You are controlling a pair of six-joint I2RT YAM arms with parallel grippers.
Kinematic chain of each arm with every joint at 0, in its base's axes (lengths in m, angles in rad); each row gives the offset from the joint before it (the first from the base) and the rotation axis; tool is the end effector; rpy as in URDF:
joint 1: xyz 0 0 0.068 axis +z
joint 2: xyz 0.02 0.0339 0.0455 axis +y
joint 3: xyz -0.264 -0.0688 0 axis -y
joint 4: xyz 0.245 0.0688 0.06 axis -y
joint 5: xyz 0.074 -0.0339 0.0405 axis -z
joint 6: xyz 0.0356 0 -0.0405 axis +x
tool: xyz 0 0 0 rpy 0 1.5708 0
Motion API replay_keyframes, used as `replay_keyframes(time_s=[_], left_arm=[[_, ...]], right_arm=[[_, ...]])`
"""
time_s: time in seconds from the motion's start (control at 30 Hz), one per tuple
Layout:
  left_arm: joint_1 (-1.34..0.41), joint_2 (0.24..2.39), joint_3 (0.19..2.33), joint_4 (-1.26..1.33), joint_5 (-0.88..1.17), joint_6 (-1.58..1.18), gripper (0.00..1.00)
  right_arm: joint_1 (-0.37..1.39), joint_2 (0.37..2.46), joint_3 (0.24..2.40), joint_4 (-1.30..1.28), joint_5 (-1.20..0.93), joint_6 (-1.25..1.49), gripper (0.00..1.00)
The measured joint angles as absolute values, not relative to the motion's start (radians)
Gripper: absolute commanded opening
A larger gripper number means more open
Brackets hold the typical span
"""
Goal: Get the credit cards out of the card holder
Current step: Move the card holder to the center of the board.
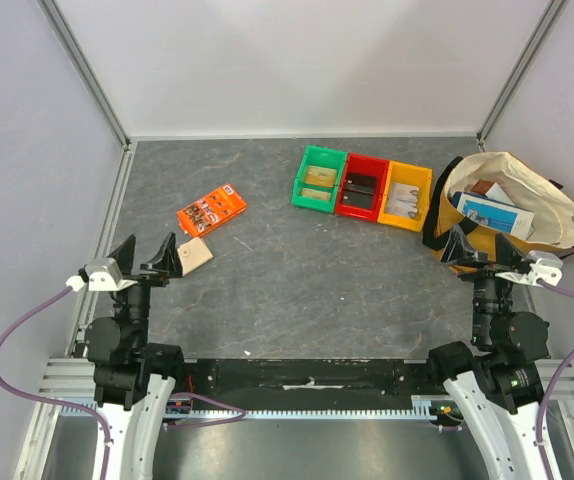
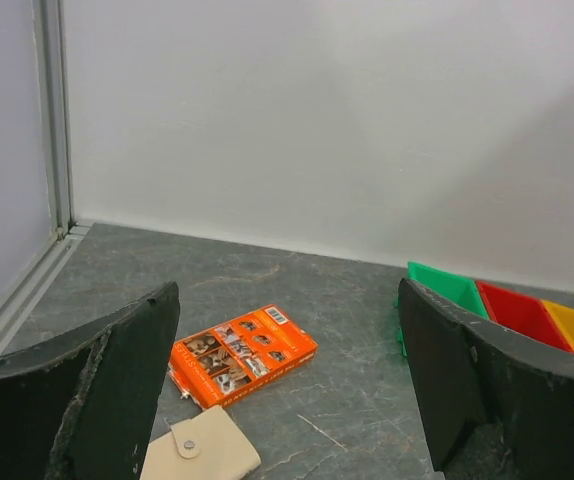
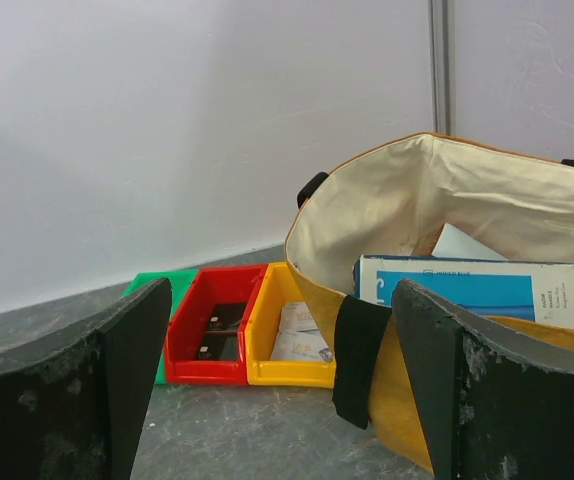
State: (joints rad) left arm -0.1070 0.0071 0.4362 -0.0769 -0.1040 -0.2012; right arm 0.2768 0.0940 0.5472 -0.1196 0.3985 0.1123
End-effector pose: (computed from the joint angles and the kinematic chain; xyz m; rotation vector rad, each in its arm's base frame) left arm 0.0566 -0.0024 0.3096 -0.1483 1.2141 -0.2055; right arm 0.0539 0.0009 0.3345 0.2440 1.2410 0.0894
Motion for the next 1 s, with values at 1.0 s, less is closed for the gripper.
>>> replay_keyframes(time_s=[1.0], left_arm=[[-0.115,0.307,0.547,-0.421,-0.079,-0.415,0.99]], right_arm=[[0.277,0.926,0.87,-0.325,-0.077,0.247,0.98]])
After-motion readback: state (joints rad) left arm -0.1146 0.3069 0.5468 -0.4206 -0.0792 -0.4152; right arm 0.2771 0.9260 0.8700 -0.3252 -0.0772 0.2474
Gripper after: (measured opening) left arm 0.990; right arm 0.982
